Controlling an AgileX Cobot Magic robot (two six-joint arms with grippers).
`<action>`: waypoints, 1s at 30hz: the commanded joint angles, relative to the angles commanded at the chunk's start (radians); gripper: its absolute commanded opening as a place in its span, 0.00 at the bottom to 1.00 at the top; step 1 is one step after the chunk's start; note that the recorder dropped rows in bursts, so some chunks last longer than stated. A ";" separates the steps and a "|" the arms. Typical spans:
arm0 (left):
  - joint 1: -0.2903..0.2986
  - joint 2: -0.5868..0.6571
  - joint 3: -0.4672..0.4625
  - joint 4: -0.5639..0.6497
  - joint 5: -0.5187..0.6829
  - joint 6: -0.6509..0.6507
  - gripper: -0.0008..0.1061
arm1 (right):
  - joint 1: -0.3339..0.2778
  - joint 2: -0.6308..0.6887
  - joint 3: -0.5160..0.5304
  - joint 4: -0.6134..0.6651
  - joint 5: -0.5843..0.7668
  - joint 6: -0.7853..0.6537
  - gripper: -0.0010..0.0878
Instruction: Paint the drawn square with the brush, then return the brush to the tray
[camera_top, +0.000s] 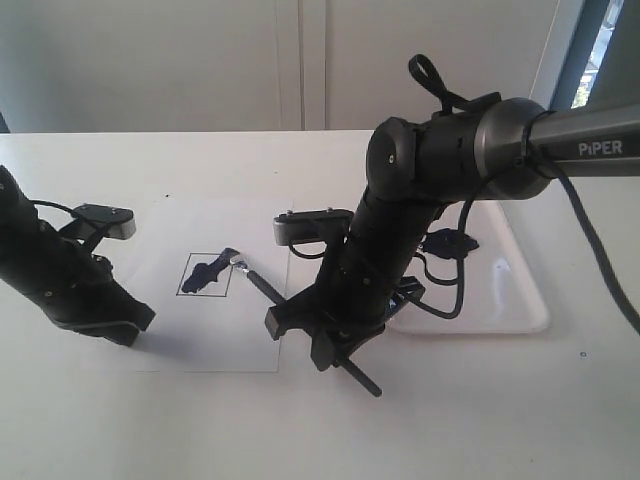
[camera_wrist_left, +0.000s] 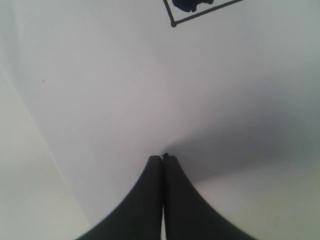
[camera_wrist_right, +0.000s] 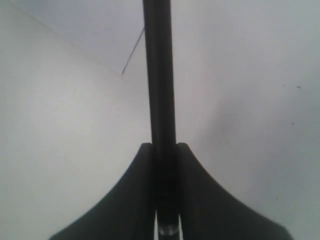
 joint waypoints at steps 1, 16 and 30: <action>0.000 0.000 0.000 0.000 0.008 0.004 0.01 | 0.000 0.000 0.000 0.000 0.000 0.000 0.01; 0.000 0.000 0.000 -0.123 0.014 0.086 0.01 | 0.000 0.000 0.000 0.057 0.011 -0.068 0.01; 0.000 -0.014 -0.002 -0.221 0.013 0.212 0.01 | 0.000 0.000 0.000 0.102 0.011 -0.111 0.01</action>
